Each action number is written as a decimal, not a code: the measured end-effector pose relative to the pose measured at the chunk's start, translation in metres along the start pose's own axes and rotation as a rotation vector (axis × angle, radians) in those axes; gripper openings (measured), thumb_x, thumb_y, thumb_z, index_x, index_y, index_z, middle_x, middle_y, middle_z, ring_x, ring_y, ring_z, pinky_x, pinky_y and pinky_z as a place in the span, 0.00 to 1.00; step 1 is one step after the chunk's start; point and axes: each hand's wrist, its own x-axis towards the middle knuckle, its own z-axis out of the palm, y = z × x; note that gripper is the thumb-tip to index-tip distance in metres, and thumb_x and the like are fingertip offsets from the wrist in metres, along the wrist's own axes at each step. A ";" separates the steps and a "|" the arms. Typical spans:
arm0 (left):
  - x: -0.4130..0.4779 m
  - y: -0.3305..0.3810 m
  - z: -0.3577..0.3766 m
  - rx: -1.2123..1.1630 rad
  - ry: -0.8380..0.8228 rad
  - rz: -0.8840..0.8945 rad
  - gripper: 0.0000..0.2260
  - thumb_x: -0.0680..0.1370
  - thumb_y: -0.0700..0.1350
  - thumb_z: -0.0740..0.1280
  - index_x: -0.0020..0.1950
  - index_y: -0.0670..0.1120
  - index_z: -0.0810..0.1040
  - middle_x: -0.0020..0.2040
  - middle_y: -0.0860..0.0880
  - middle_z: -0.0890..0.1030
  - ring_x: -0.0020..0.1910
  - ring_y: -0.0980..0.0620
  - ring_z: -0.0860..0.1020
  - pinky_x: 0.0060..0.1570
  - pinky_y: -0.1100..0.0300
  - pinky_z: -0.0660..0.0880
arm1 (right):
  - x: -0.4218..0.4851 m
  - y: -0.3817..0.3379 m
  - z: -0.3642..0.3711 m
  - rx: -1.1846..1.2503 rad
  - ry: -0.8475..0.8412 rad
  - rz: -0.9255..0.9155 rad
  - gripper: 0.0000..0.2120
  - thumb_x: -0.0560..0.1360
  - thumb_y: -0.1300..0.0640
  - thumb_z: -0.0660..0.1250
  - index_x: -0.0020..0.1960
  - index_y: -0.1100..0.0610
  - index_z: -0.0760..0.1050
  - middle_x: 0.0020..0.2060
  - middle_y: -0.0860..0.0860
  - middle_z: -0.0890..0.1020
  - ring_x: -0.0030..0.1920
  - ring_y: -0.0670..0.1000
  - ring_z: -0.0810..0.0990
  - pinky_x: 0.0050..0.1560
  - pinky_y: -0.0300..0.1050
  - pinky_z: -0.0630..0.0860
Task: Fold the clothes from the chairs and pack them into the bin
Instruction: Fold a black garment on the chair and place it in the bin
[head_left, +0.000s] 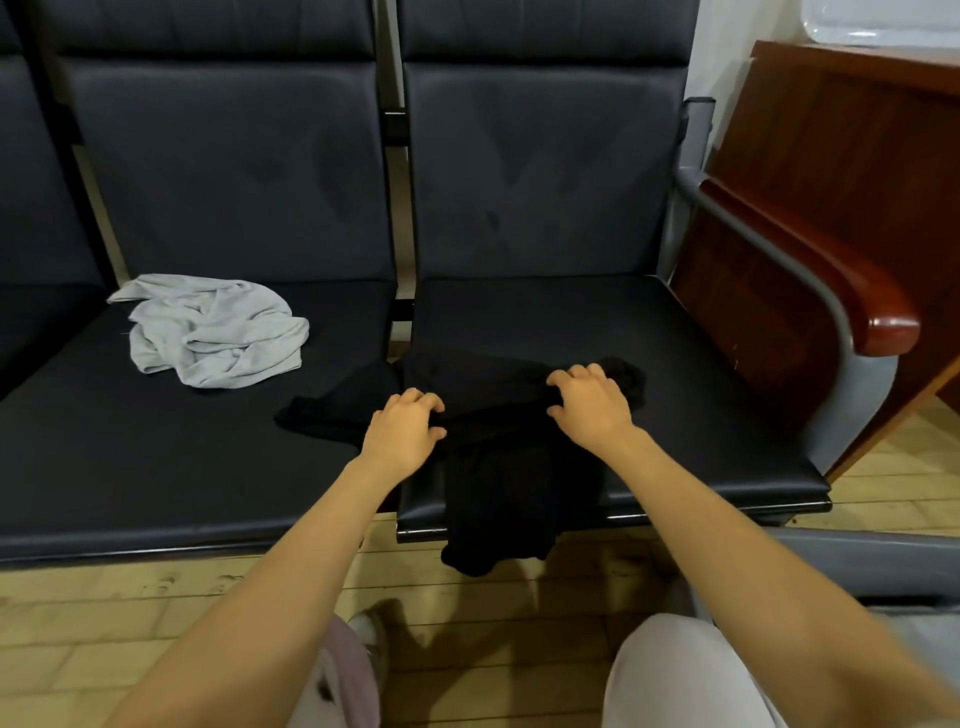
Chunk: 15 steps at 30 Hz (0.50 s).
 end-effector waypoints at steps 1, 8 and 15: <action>0.002 -0.001 0.002 -0.022 0.019 -0.007 0.15 0.79 0.45 0.65 0.66 0.47 0.72 0.63 0.47 0.74 0.64 0.46 0.71 0.61 0.51 0.67 | 0.000 0.004 0.001 -0.022 0.017 0.037 0.20 0.79 0.52 0.63 0.69 0.56 0.69 0.63 0.55 0.73 0.66 0.57 0.66 0.62 0.50 0.67; 0.001 0.006 0.001 0.087 0.044 -0.012 0.09 0.81 0.47 0.62 0.59 0.47 0.74 0.60 0.46 0.73 0.62 0.45 0.68 0.60 0.52 0.64 | -0.026 0.037 -0.008 0.075 -0.002 0.217 0.11 0.80 0.61 0.58 0.62 0.57 0.69 0.57 0.57 0.73 0.52 0.61 0.77 0.48 0.52 0.73; -0.028 0.050 -0.032 -0.569 -0.133 0.100 0.05 0.80 0.48 0.64 0.51 0.47 0.75 0.43 0.50 0.81 0.43 0.55 0.77 0.43 0.61 0.72 | -0.050 0.051 -0.044 0.695 0.228 0.257 0.03 0.81 0.60 0.57 0.52 0.54 0.68 0.37 0.55 0.81 0.30 0.52 0.81 0.36 0.50 0.79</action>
